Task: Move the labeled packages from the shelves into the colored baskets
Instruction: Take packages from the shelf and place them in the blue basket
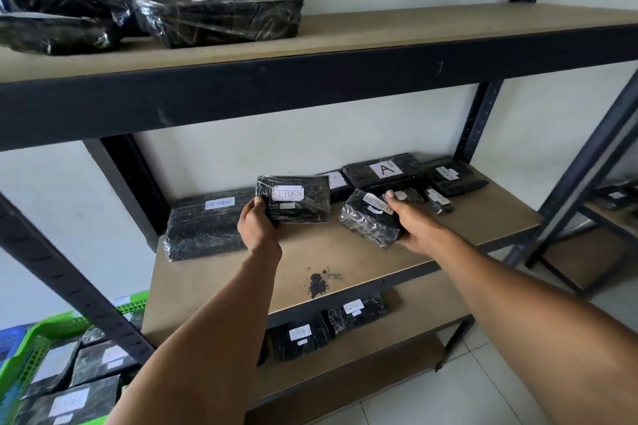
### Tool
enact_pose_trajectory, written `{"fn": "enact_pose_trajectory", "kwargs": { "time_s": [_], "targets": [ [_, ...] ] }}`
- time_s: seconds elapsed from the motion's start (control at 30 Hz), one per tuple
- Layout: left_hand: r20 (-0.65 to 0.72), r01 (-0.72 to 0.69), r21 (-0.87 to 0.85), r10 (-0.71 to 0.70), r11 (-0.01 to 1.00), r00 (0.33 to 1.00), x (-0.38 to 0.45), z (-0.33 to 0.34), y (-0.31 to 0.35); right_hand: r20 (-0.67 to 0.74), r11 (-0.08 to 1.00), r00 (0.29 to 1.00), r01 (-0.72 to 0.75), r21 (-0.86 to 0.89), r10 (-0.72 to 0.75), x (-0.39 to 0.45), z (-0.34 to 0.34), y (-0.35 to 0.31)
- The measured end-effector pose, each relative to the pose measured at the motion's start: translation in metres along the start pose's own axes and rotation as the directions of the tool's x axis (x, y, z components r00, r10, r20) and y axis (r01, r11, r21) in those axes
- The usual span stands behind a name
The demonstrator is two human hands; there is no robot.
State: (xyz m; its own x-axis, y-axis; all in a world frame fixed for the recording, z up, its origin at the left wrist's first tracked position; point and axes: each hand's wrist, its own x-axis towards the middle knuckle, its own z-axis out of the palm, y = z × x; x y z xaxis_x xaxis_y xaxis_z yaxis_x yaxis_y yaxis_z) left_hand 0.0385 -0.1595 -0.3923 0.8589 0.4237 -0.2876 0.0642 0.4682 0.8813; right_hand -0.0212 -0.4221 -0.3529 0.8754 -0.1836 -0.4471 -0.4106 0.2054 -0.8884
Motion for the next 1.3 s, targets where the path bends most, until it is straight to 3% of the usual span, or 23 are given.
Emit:
{"fn": "enact_pose_trajectory", "kwargs": {
  "time_s": [0.2, 0.6, 0.77, 0.87, 1.1, 1.23, 1.3],
  "targets": [
    [0.033, 0.049, -0.088, -0.047, 0.995, 0.998, -0.028, -0.015, 0.000, 0.173, 0.968, 0.983, -0.102, 0.229, 0.062, -0.054, -0.004, 0.024],
    [0.143, 0.024, -0.062, -0.015, 0.998, 0.990, -0.134, -0.139, 0.035, 0.234, 0.970, 0.969, 0.021, 0.243, -0.080, -0.173, -0.005, 0.067],
    [0.122, 0.082, 0.022, -0.084, 0.996, 0.989, -0.173, -0.226, 0.037, 0.242, 0.967, 0.970, -0.053, 0.251, -0.010, -0.212, 0.016, 0.114],
    [0.120, 0.108, -0.021, -0.105, 0.994, 0.987, -0.186, -0.283, 0.054, 0.305, 0.981, 0.952, -0.077, 0.178, 0.019, -0.240, 0.049, 0.130],
    [-0.027, 0.031, -0.036, -0.031, 0.999, 0.999, -0.167, -0.428, 0.115, 0.413, 0.991, 0.911, -0.072, 0.110, 0.020, -0.281, 0.166, 0.156],
    [-0.166, -0.026, 0.060, 0.036, 0.998, 0.985, -0.144, -0.522, 0.155, 0.451, 0.997, 0.892, -0.065, 0.051, 0.035, -0.289, 0.253, 0.178],
    [-0.248, -0.053, 0.030, 0.059, 0.998, 0.967, -0.131, -0.568, 0.178, 0.456, 0.998, 0.889, -0.060, 0.016, 0.046, -0.295, 0.301, 0.192]
  ]
}}
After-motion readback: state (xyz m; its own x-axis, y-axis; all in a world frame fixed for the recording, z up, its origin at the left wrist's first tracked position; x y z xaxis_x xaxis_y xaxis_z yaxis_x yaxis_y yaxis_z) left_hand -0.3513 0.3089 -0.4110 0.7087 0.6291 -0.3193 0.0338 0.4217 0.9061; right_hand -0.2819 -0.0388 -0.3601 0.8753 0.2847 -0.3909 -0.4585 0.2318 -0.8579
